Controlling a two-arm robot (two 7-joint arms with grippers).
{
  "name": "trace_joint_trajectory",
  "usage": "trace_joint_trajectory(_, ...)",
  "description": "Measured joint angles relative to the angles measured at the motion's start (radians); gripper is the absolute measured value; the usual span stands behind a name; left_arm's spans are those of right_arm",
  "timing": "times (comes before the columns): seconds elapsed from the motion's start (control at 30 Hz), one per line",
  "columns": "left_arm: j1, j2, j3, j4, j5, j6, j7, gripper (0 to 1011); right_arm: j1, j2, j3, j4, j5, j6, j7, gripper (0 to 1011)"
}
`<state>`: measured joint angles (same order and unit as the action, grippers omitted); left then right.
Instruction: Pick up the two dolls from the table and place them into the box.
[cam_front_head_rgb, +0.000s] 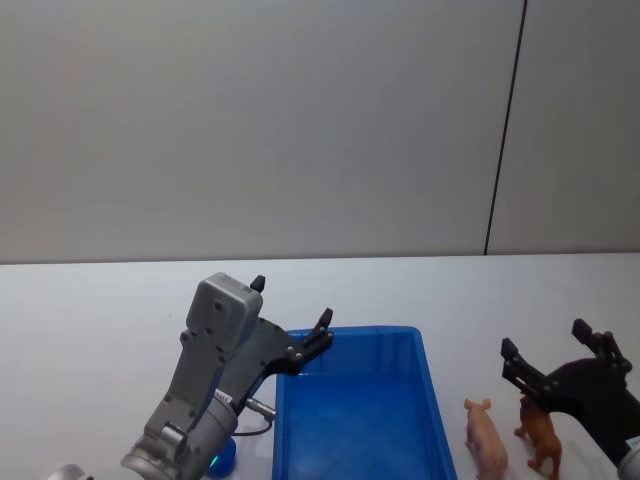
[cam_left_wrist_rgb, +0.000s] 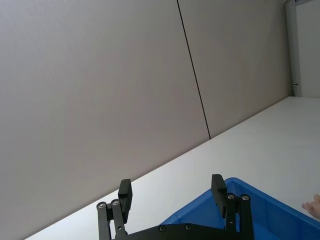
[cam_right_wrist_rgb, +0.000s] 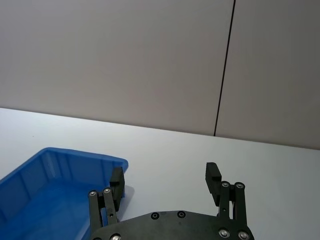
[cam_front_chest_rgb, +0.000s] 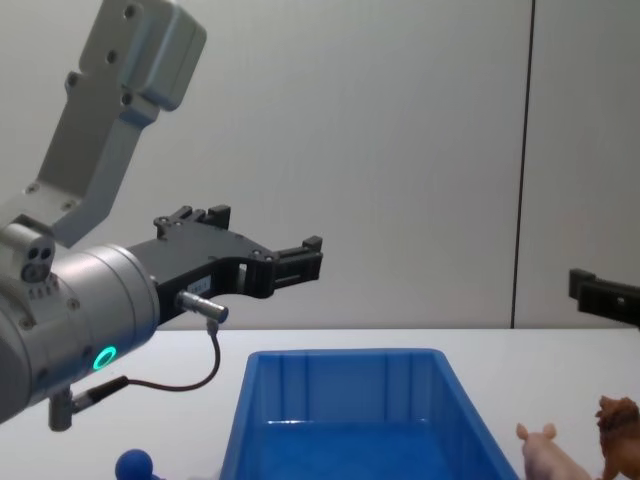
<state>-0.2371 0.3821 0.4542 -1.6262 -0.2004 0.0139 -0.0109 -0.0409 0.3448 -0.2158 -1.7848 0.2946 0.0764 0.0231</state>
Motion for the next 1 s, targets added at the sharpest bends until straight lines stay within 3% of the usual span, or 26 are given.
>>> trace_joint_trajectory(0.47,0.000,0.000,0.000,0.000,0.000,0.000,0.000,1001,-0.035,0.023,0.021,-0.021,0.016,0.072,-0.044,1001)
trace_joint_trajectory(1.0,0.000,0.000,0.000,0.000,0.000,0.000,0.000,1001,-0.051,0.031,0.033,-0.003,0.032,0.138,-0.046,1001)
